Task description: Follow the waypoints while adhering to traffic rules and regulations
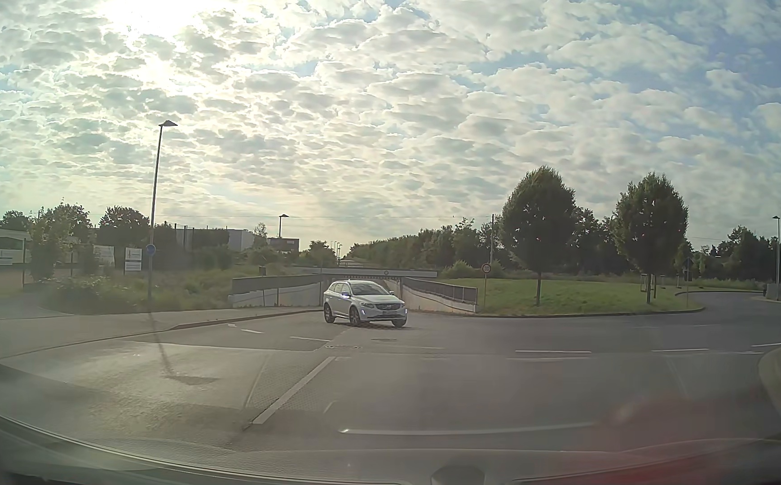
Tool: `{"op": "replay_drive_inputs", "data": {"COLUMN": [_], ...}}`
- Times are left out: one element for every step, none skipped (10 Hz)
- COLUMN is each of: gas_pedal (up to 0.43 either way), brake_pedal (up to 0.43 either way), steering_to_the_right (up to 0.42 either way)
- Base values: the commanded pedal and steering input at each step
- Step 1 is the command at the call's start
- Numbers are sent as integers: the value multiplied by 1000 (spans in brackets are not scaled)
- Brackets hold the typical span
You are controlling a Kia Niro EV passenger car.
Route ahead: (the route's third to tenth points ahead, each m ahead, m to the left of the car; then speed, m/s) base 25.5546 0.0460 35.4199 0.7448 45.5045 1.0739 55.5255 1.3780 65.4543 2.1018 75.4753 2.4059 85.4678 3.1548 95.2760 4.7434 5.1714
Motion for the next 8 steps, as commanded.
{"op": "replay_drive_inputs", "data": {"gas_pedal": [0, 0, 0, 0, 0, 0, 0, 0], "brake_pedal": [262, 280, 293, 299, 311, 317, 329, 341], "steering_to_the_right": [1, 1, 1, 1, 1, 1, 1, 1]}}
